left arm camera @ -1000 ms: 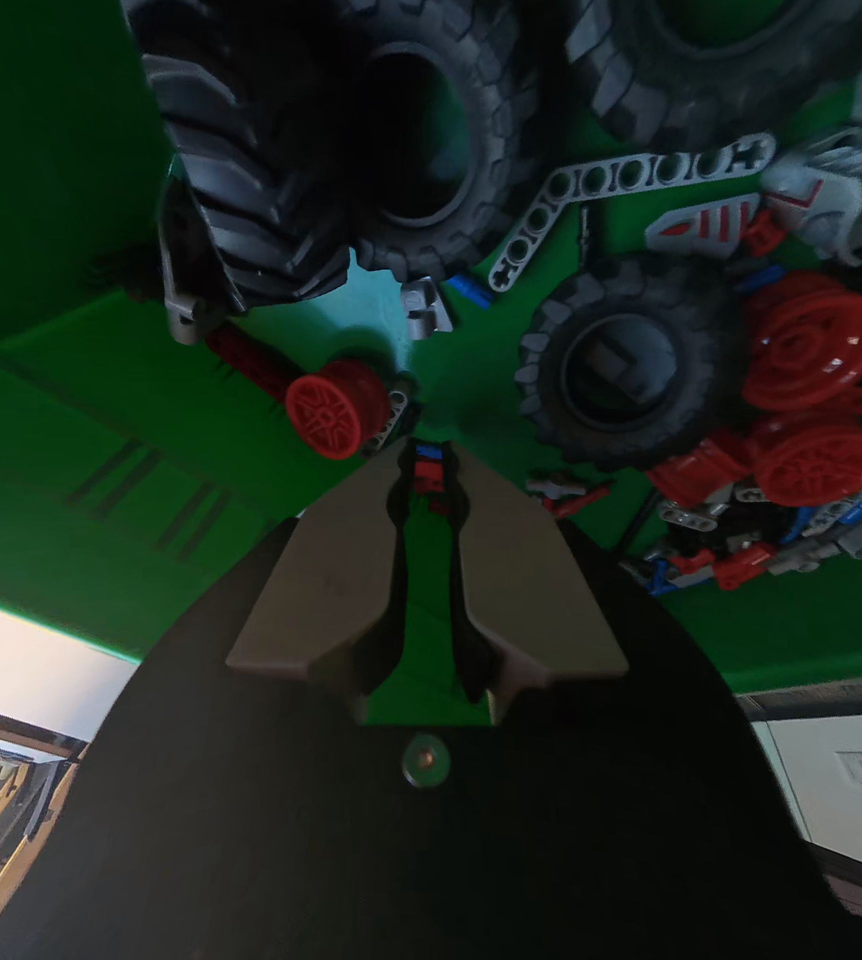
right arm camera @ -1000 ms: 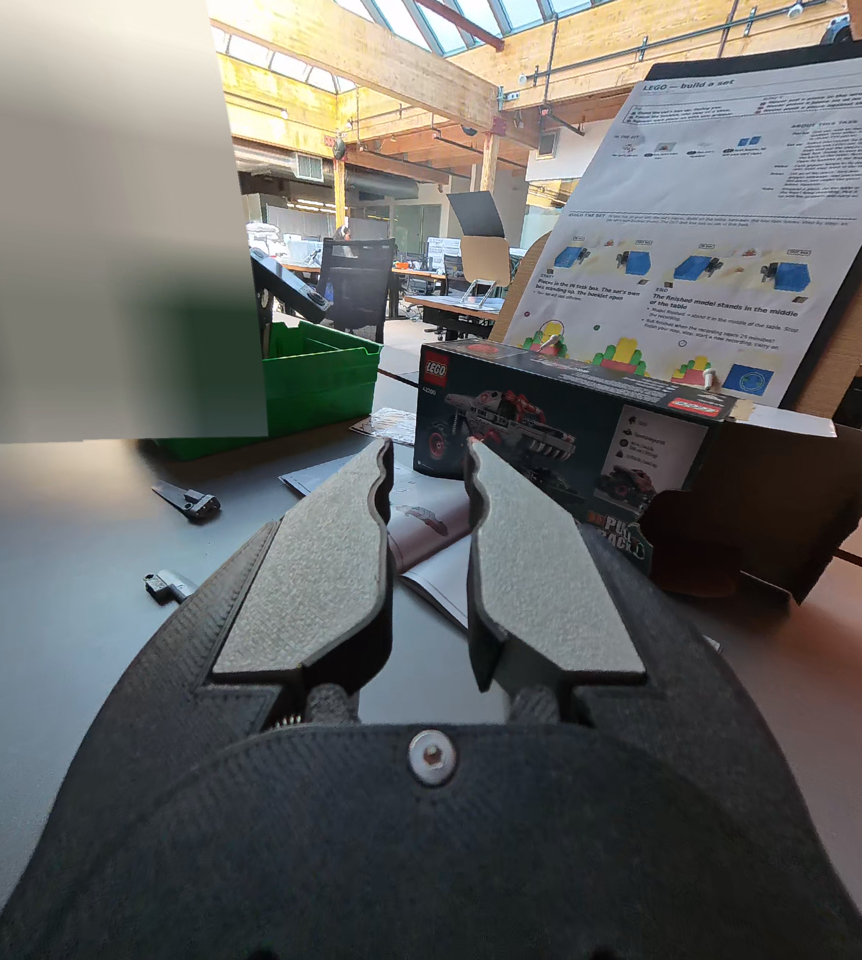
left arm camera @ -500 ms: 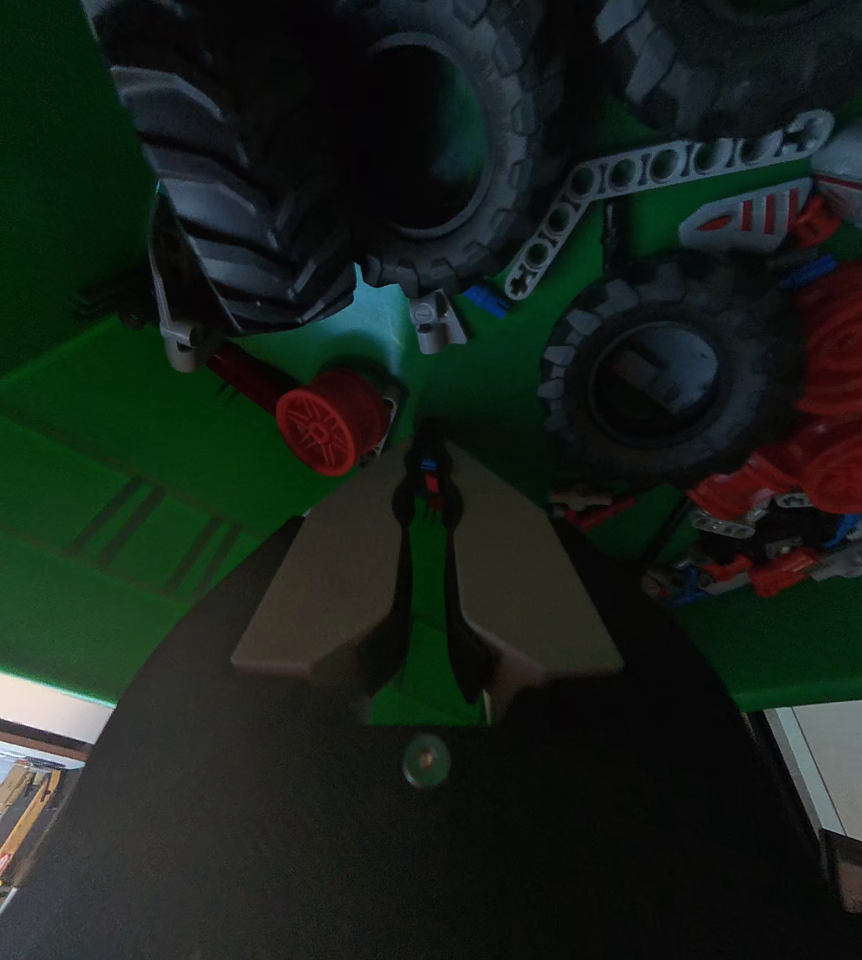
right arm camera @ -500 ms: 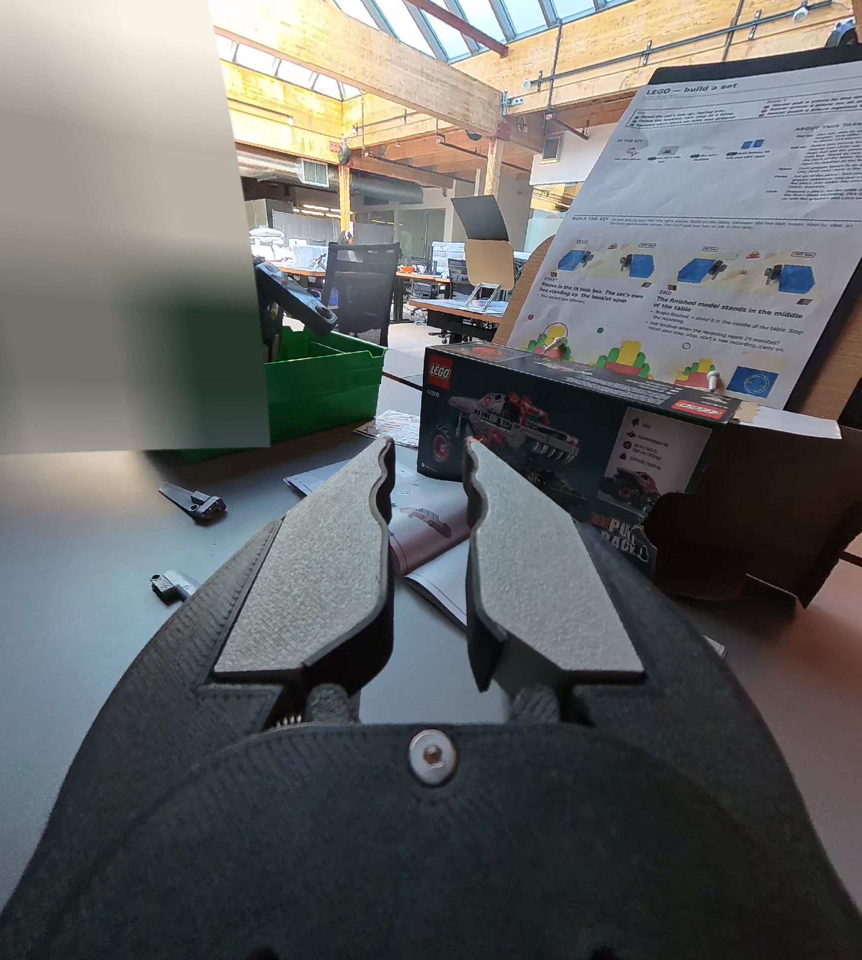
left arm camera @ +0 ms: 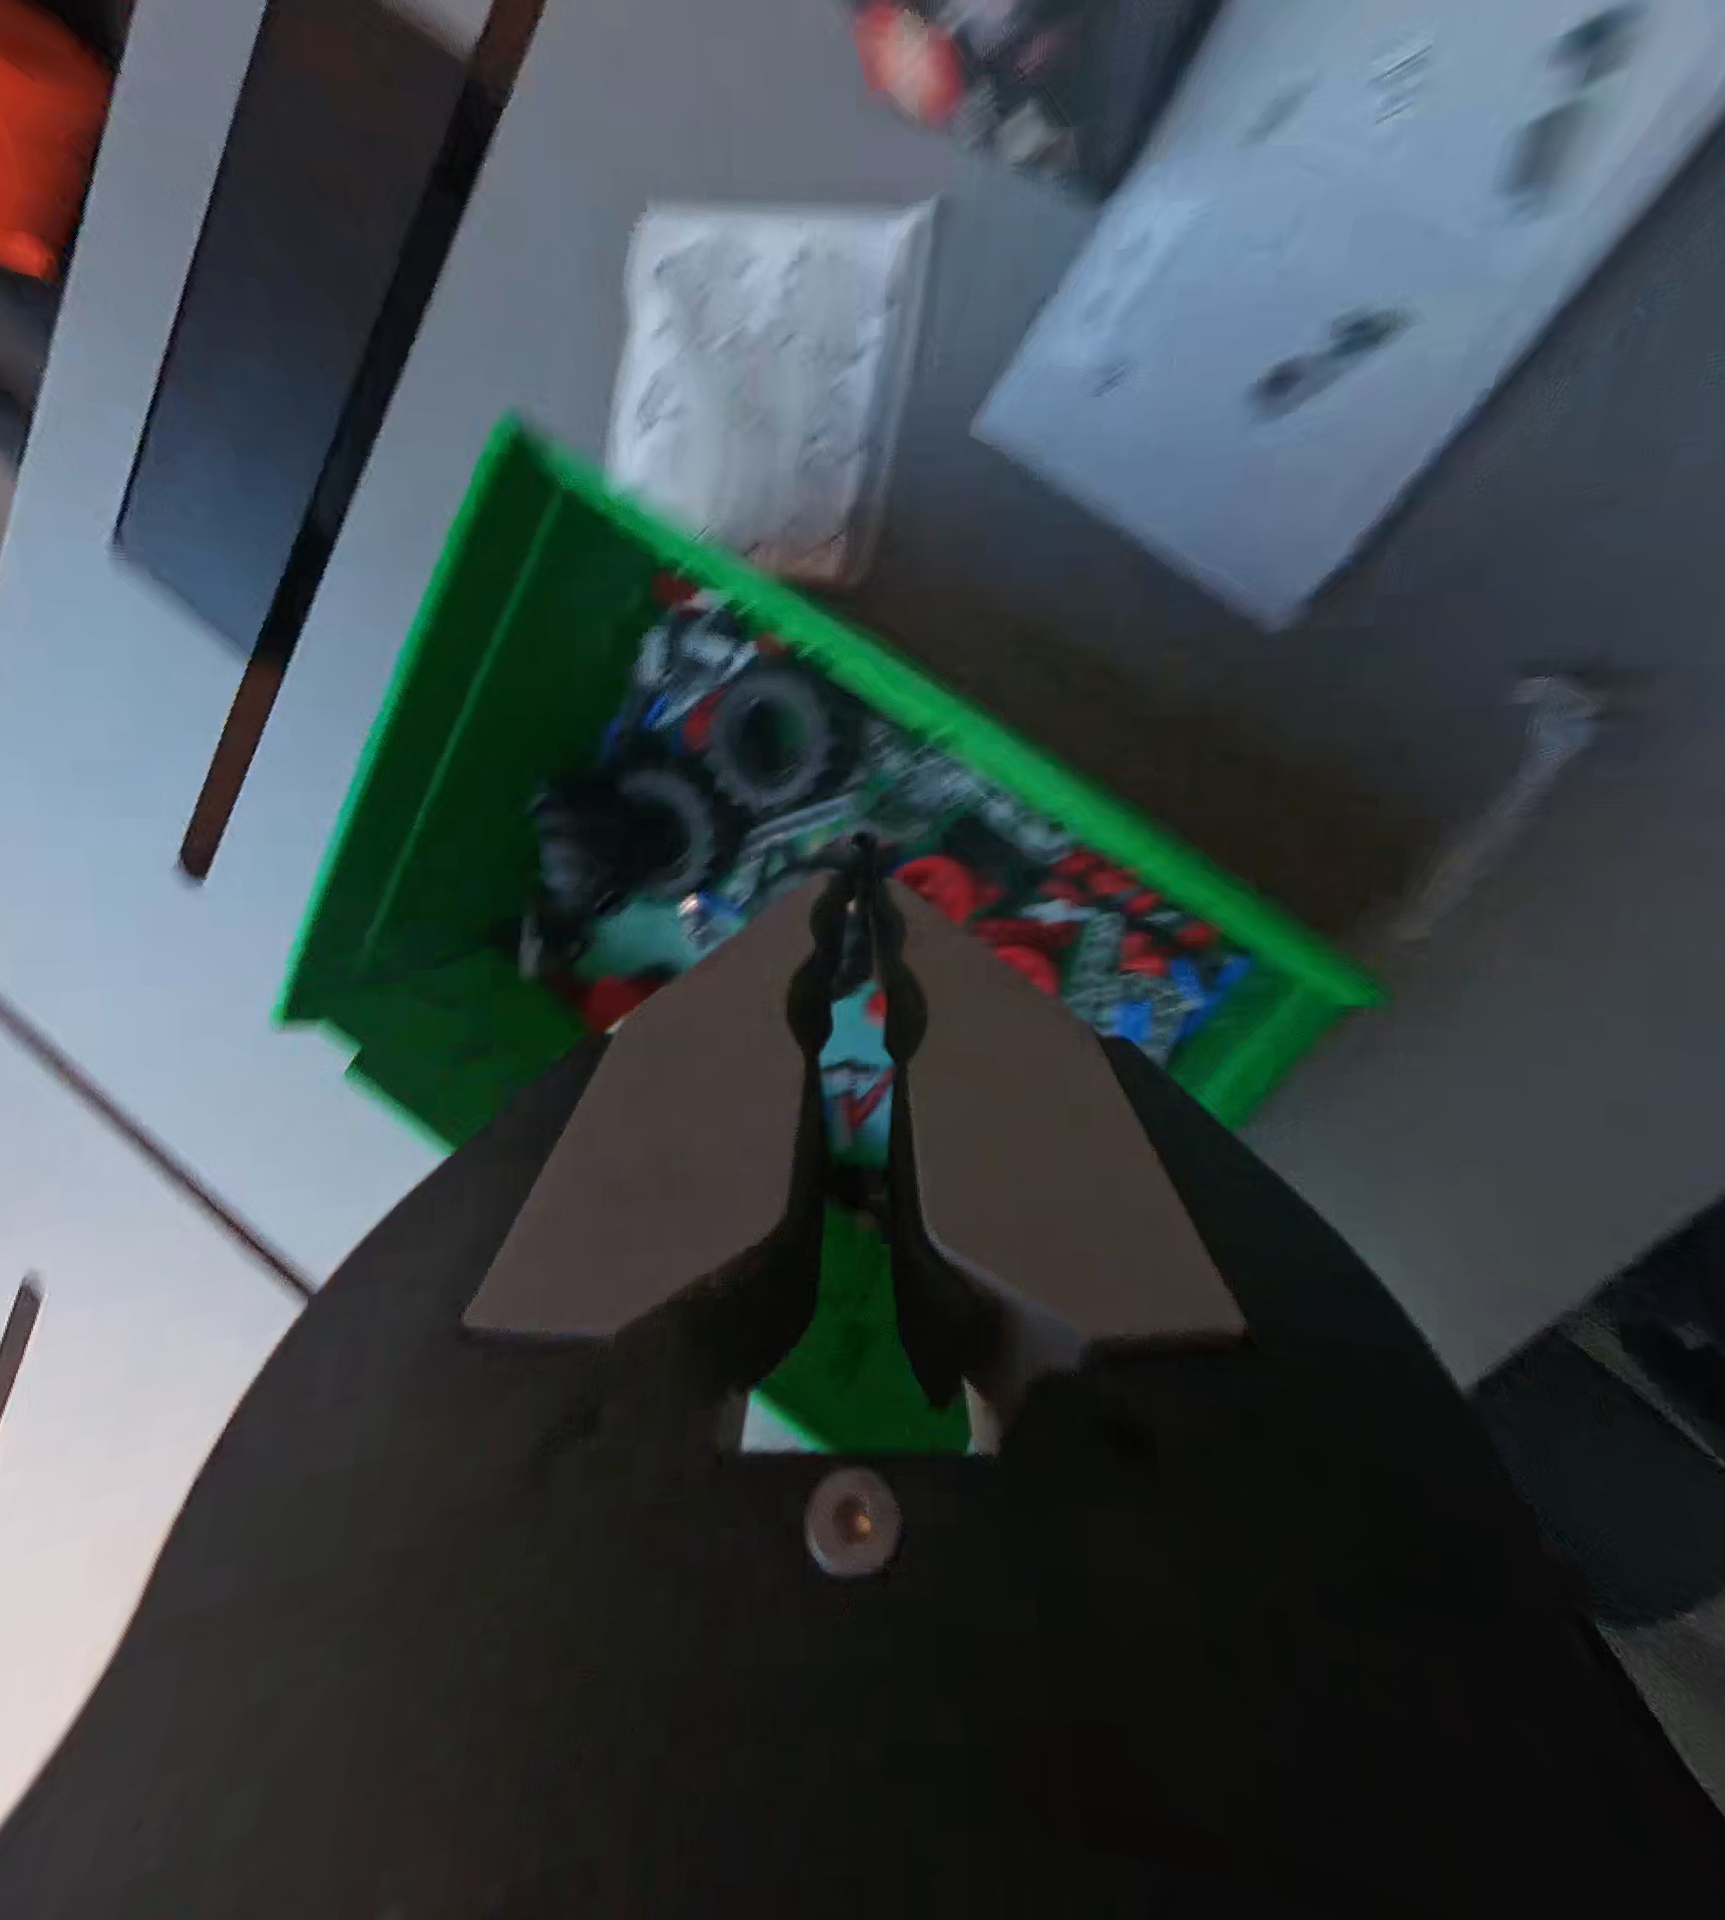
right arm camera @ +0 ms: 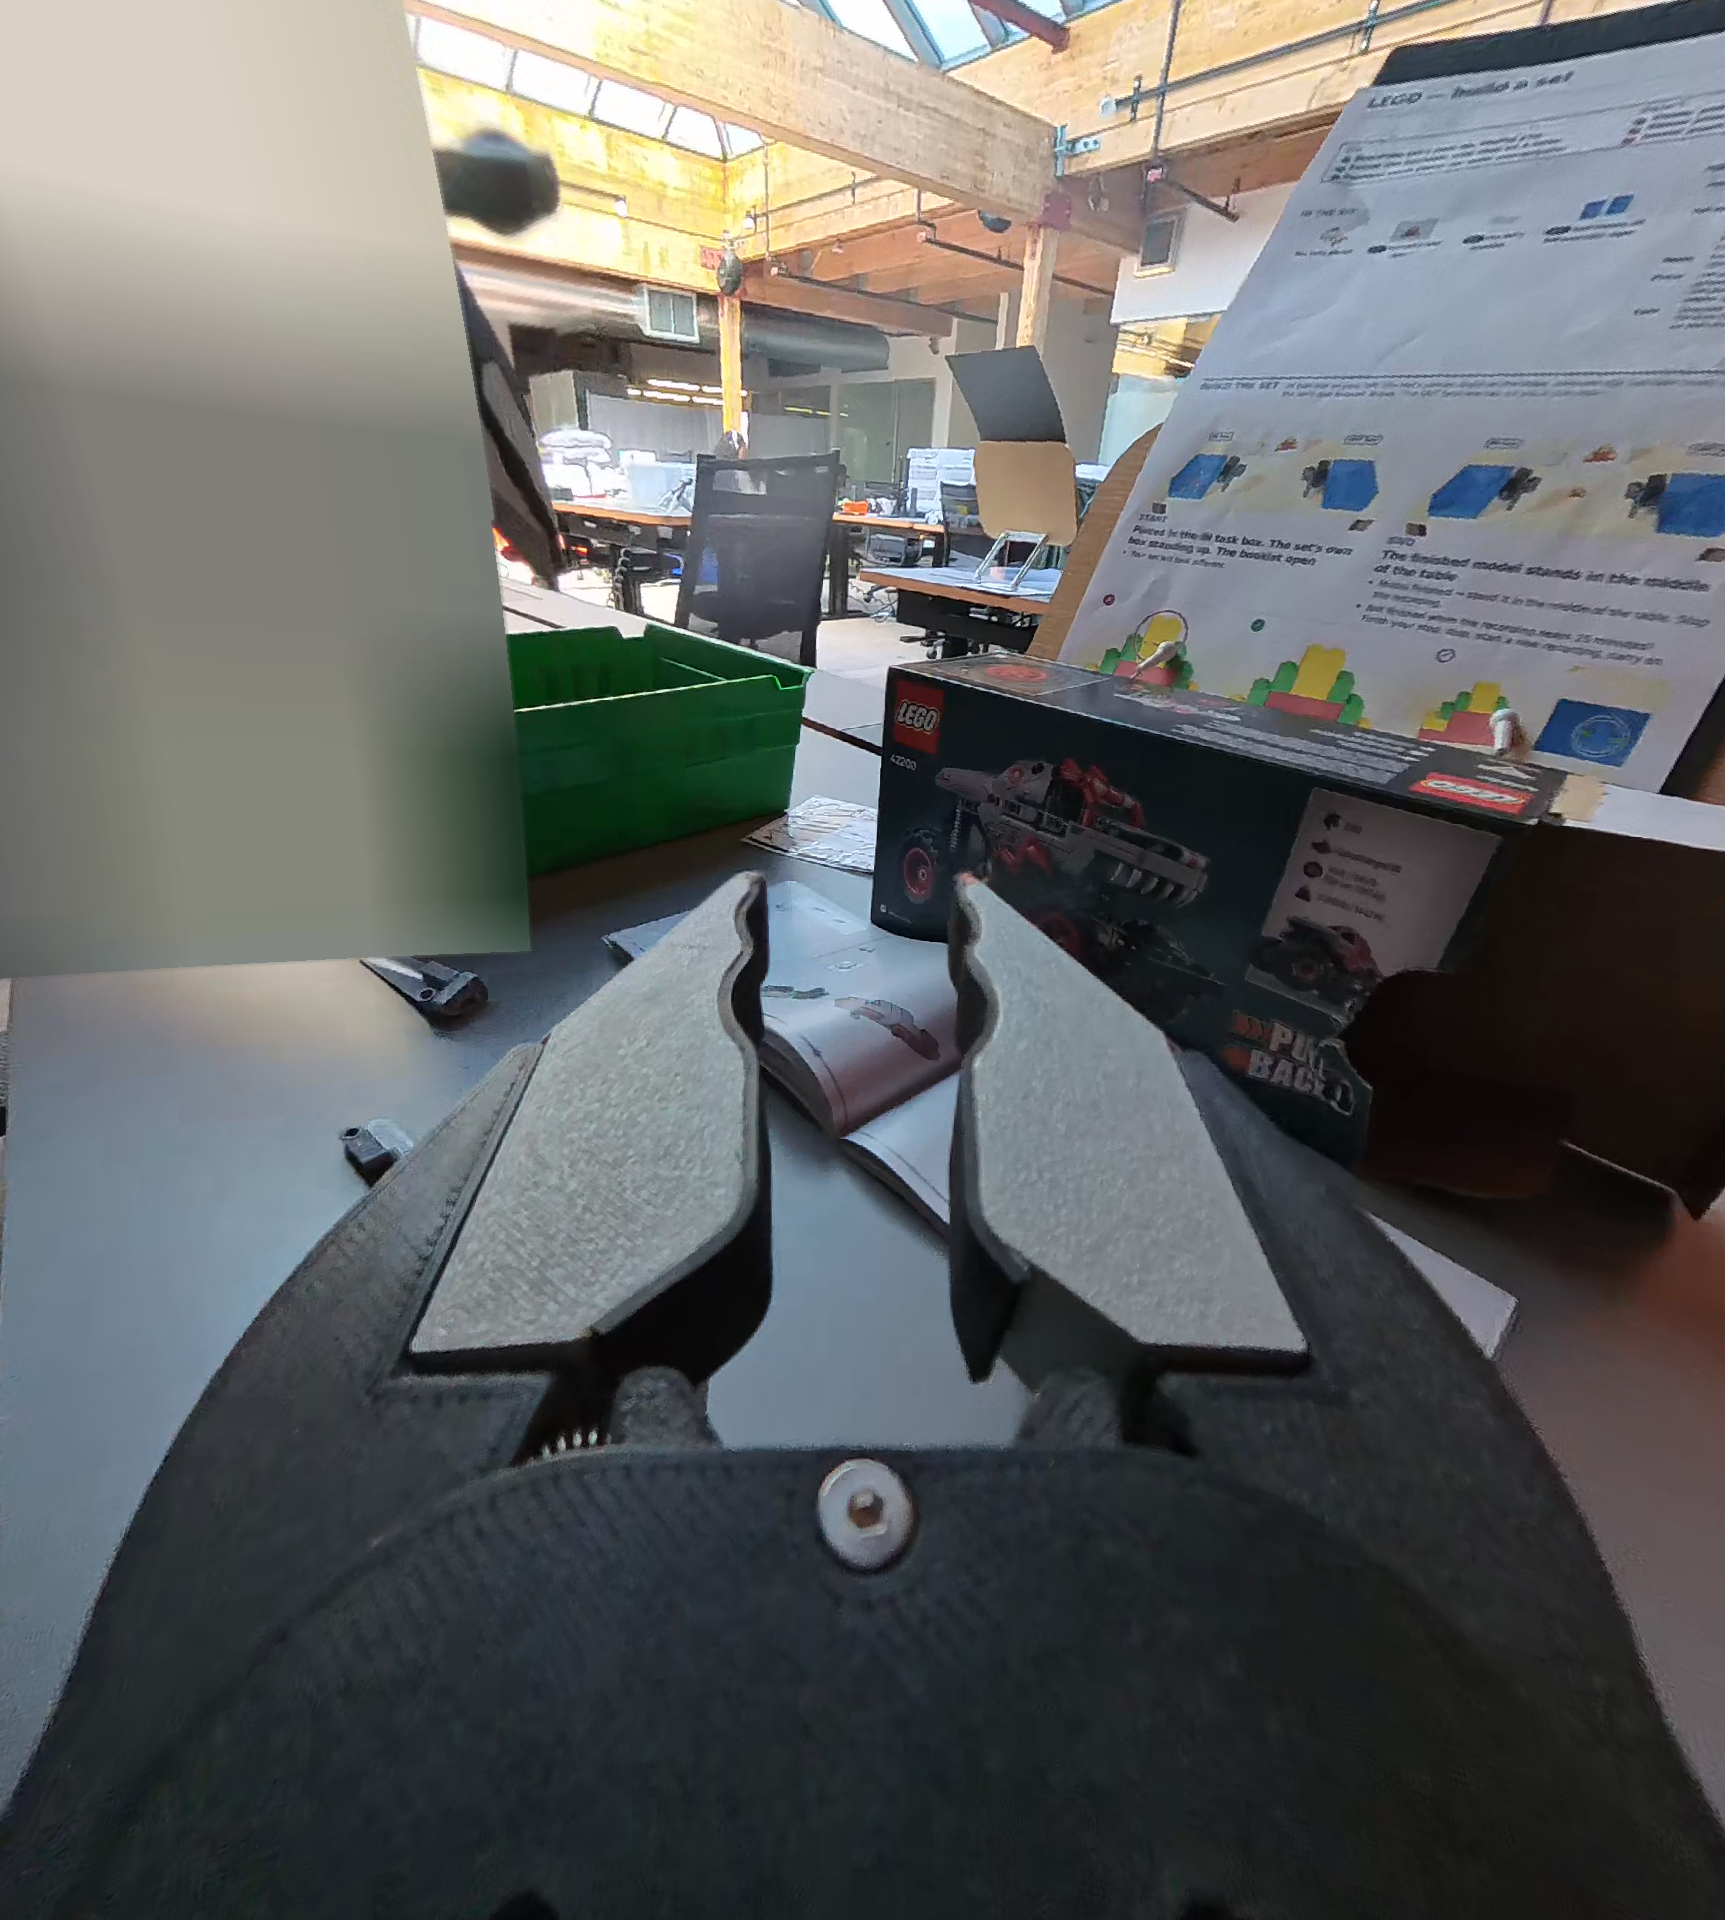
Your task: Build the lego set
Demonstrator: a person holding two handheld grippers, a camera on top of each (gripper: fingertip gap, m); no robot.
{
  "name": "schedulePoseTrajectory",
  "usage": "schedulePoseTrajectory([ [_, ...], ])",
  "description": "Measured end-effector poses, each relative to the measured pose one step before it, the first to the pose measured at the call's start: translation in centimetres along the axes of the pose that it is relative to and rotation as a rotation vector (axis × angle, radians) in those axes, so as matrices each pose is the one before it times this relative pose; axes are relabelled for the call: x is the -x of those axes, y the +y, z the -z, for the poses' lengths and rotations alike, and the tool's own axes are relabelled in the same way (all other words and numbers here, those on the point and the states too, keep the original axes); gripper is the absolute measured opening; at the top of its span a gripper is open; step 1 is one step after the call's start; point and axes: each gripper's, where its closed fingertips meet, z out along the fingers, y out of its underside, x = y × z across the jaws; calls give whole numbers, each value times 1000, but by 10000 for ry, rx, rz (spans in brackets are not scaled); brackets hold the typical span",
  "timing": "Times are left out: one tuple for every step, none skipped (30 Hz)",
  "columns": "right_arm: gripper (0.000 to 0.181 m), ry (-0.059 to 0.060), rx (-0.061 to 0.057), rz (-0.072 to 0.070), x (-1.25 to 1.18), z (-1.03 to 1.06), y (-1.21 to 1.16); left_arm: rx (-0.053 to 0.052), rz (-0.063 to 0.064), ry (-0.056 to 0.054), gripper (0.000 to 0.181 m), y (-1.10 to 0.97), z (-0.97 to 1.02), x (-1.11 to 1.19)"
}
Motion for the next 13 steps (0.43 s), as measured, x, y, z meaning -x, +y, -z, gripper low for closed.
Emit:
schedulePoseTrajectory([
  [31,-22,20,77,133,-36,12,-532,-609,570,1,-1886,663,-3250],
  [31,-33,40,51,125,-39,43,-479,-723,449,1,-1982,0,-3266],
  [29,-100,34,11,188,-39,47,-445,-681,449,1,-1973,-783,-3064],
  [27,-203,53,-36,314,-59,97,-298,-547,584,2,-1822,-1360,-3091],
  [25,-244,78,-77,364,-68,113,-192,-391,739,2,-1572,-1973,-2908],
  [25,-251,47,-58,433,-38,63,26,-286,811,1,-1186,-2301,-2648],
  [25,-267,28,-34,522,-13,23,181,-264,732,1,-802,-2494,-2019],
  [25,-237,75,-42,546,16,87,266,-245,421,2,-621,-2367,-1197],
  [25,-216,144,-13,580,23,190,276,-177,154,2,-542,-2101,-638],
  [24,-192,203,26,581,25,308,259,-156,118,2,-494,-1709,-486],
  [24,-118,254,45,523,39,433,253,-185,177,2,-395,-1375,-564],
  [24,-71,293,63,493,34,567,250,-96,81,2,-312,-1087,-244],
  [22,-104,336,65,534,21,717,262,21,-127,2,-133,-922,275],
])
